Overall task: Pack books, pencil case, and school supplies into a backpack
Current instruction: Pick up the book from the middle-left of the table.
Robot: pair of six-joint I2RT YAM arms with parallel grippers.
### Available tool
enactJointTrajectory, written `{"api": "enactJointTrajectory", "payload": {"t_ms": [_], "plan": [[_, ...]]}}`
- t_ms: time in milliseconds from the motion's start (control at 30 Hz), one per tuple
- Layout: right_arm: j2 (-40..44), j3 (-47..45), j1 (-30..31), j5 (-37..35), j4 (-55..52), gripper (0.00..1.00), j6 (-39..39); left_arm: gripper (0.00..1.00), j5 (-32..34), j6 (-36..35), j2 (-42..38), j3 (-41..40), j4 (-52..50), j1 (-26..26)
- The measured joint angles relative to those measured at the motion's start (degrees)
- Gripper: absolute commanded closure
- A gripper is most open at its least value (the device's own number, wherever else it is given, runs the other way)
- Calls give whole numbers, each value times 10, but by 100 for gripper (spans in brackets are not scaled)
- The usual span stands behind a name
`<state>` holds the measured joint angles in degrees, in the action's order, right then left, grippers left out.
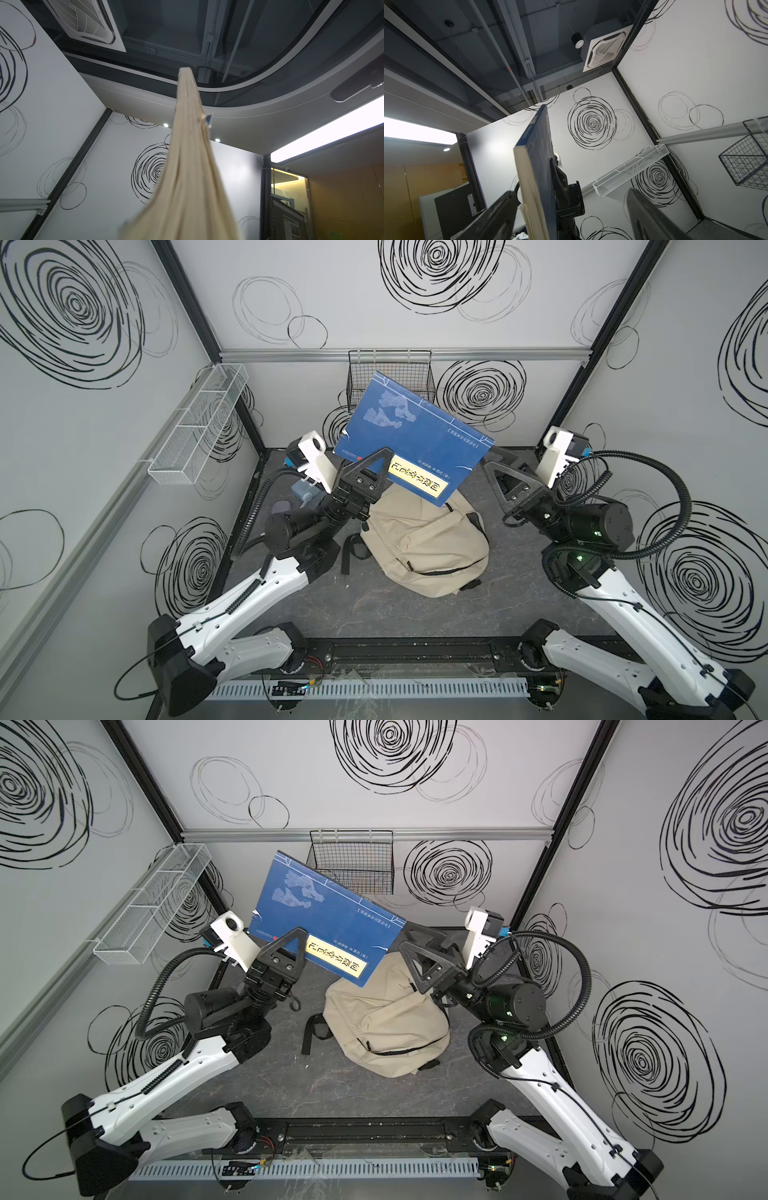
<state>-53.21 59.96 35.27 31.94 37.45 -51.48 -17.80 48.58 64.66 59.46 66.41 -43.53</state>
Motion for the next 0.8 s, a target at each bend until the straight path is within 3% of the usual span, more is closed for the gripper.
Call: {"api": "enactJointTrajectory", "payload": {"t_ms": [200,533,800], "plan": [[-20,22,38,-18,6,24,15,100,14,-17,-3,0,8,-9],[13,19,50,-16,-38,13,63,100,26,-28,-21,-20,-3,-5],[3,19,59,0,-34,13,61,100,25,-32,-18,-21,-21,-4]]}}
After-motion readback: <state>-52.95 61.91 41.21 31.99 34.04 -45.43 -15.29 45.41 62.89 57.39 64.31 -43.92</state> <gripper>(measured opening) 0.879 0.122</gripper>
